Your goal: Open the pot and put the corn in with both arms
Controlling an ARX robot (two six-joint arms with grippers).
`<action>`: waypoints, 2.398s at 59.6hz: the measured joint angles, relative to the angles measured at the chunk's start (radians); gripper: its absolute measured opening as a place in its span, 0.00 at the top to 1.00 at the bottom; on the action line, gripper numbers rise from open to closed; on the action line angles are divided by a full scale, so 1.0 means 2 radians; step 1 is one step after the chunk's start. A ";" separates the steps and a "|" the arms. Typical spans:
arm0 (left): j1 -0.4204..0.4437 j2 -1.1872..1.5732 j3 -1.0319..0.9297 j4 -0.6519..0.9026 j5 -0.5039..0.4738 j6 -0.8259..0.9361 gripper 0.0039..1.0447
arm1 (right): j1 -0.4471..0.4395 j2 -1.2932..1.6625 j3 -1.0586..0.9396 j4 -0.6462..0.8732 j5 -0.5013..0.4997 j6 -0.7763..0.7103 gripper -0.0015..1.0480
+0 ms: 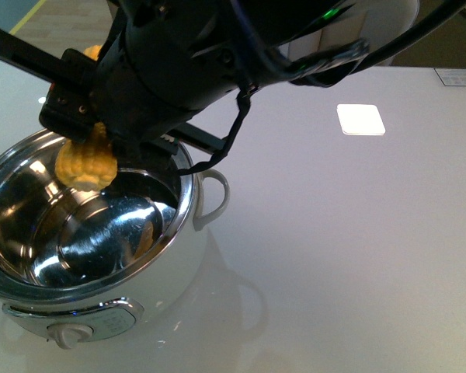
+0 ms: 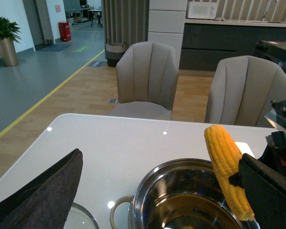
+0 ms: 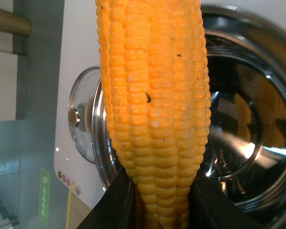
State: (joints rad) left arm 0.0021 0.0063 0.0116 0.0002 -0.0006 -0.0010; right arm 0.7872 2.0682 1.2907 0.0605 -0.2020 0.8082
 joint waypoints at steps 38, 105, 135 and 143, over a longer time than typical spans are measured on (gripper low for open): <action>0.000 0.000 0.000 0.000 0.000 0.000 0.07 | -0.042 -0.049 -0.069 0.060 -0.012 0.056 0.09; 0.000 0.000 0.000 0.000 0.000 0.000 0.07 | -0.334 -0.607 -0.554 0.301 0.157 -0.393 0.79; 0.000 0.000 0.000 0.000 0.000 0.000 0.07 | -0.392 -0.775 -0.631 0.211 0.102 -0.401 0.98; 0.000 0.000 0.000 0.000 0.000 0.000 0.07 | -0.392 -0.798 -0.637 0.203 0.101 -0.401 0.98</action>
State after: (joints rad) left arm 0.0021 0.0059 0.0116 0.0002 -0.0002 -0.0010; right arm 0.0032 0.4728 0.0170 0.4660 0.0006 0.0059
